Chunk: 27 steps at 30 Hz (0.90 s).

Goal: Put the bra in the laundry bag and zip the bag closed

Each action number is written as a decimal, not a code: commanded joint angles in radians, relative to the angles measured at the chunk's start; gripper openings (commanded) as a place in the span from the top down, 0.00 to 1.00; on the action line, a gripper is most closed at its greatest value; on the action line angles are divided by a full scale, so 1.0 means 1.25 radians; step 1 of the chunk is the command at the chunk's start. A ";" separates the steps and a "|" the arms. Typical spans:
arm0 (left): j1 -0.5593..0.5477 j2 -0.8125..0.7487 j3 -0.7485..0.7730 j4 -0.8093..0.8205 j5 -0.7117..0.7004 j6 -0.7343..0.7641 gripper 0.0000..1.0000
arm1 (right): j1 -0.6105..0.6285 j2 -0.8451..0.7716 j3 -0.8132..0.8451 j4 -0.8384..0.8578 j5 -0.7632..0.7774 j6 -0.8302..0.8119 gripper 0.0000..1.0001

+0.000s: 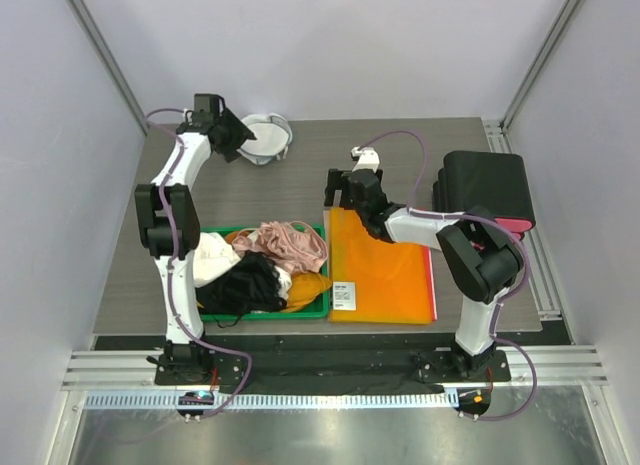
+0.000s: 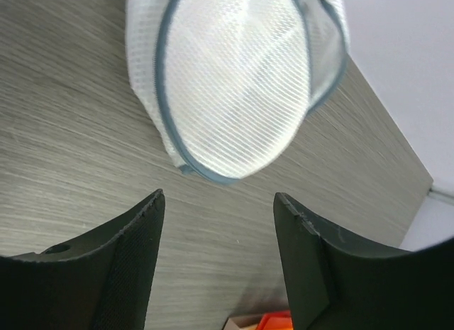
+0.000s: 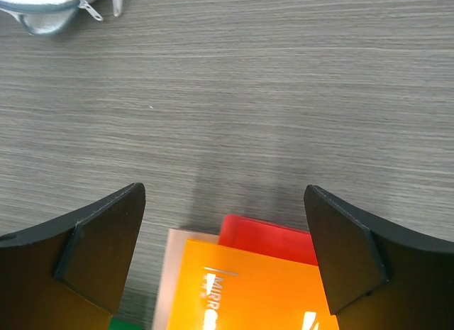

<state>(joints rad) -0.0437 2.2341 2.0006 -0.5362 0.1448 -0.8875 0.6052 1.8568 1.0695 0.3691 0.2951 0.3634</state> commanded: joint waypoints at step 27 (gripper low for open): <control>-0.002 0.099 0.057 0.068 -0.135 -0.071 0.83 | -0.008 -0.095 -0.148 0.305 -0.047 -0.097 0.00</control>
<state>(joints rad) -0.0437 2.4390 2.0701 -0.4763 0.0380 -1.0107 0.5987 1.7756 0.8730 0.6785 0.2539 0.2581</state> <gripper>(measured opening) 0.213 0.996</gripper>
